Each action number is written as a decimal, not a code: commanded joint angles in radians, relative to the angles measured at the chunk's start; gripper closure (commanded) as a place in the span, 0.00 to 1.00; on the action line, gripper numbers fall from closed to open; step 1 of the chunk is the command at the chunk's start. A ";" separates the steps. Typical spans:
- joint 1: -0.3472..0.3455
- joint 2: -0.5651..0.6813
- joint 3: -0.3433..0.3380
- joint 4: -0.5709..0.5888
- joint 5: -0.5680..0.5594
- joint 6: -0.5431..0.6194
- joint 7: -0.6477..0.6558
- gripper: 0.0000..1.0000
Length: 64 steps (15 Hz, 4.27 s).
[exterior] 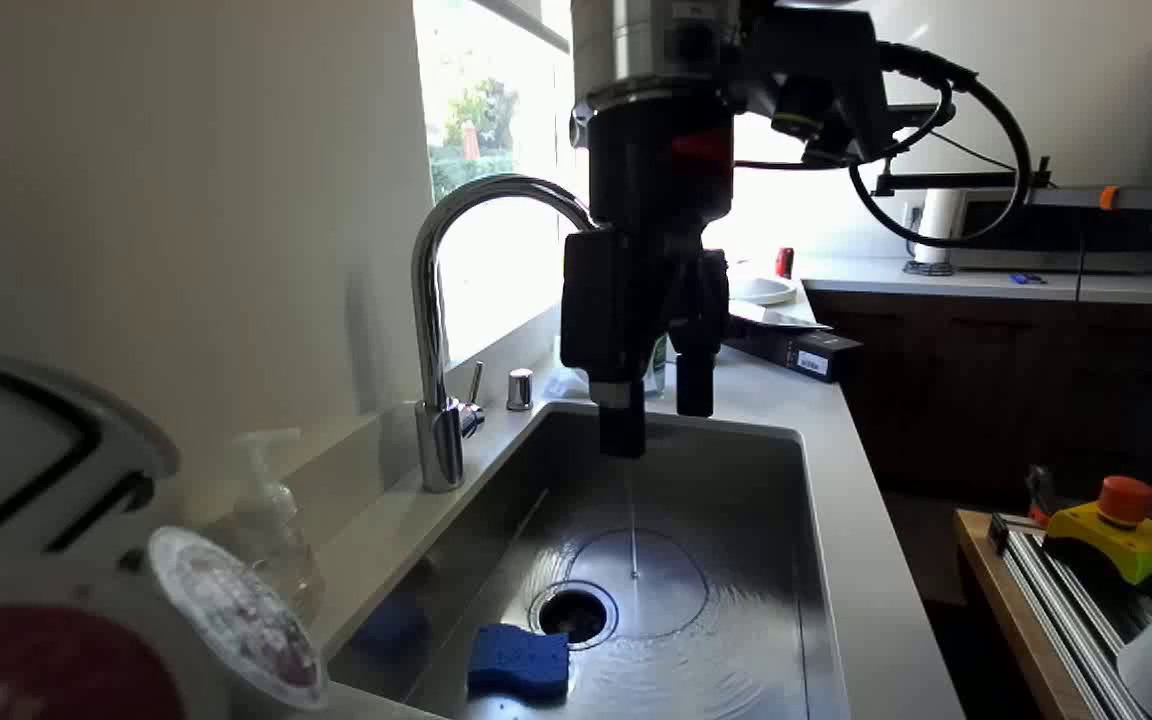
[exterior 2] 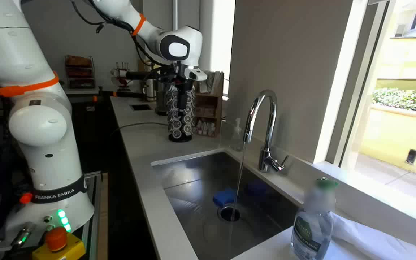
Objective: Close the tap
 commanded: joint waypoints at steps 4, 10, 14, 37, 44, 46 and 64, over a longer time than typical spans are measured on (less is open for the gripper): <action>0.004 0.000 -0.004 0.001 -0.001 -0.001 0.001 0.00; 0.004 0.000 -0.004 0.001 -0.001 -0.001 0.001 0.00; 0.004 0.000 -0.004 0.001 -0.001 -0.001 0.001 0.00; -0.218 -0.097 -0.151 0.016 -0.104 0.164 0.222 0.00; -0.322 -0.167 -0.195 0.063 -0.236 0.203 0.194 0.00; -0.333 -0.170 -0.208 0.085 -0.262 0.218 0.153 0.00; -0.372 -0.009 -0.238 0.258 -0.301 0.224 0.128 0.00</action>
